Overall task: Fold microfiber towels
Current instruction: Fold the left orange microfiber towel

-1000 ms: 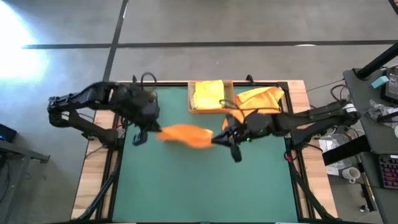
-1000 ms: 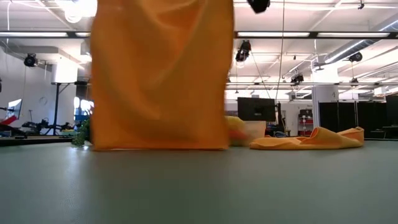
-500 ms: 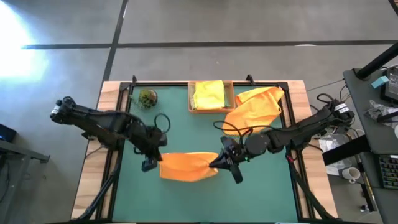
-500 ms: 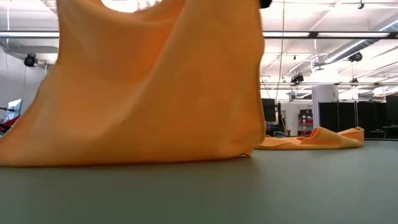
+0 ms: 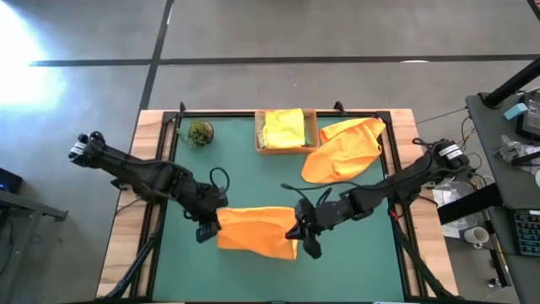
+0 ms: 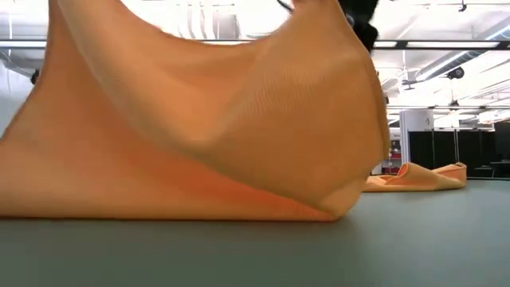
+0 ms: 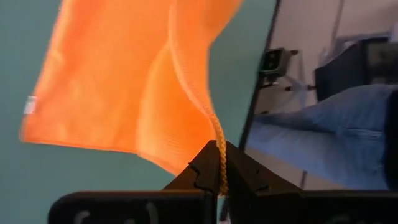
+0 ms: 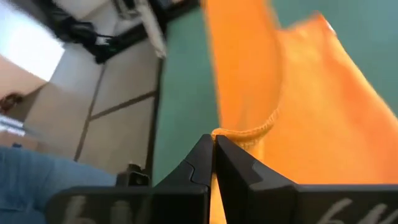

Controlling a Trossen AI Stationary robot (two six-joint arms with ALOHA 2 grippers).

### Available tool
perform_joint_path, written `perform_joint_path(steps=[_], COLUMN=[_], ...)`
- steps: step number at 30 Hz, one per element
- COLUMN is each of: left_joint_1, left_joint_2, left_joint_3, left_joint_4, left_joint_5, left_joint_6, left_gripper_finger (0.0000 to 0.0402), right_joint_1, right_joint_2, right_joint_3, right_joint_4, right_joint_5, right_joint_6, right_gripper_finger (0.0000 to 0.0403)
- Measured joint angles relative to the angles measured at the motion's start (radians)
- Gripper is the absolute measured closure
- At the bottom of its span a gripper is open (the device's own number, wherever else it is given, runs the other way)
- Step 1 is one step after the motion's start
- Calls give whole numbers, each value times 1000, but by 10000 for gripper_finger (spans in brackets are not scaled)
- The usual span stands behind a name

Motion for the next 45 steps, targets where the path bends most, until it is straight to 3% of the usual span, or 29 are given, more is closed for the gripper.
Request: perform_joint_path(steps=[7,12,19,28,32,40,45], left_joint_1=[-23,-36,-35,-35,-38,-71,-84], left_joint_2=[58,144,264,295,267,209,196], left_joint_3=[-34,-34,-34,-32,-7,98,155], left_joint_4=[41,42,12,-64,-71,-60,-44], left_joint_5=[52,58,7,-39,-36,166,222], left_joint_6=[-84,-67,7,-1,-76,-189,-311], left_gripper_finger=[402,402,402,402,402,402,402], right_joint_1=[57,87,47,41,48,108,141], right_joint_2=[8,11,29,135,137,77,82], right_joint_3=[0,1,1,2,31,154,222], right_joint_4=[-94,-195,-267,-246,-247,-297,-407], right_joint_5=[33,278,359,360,360,360,368], right_joint_6=[112,151,135,142,133,40,29], right_gripper_finger=[394,394,394,394,394,394,394])
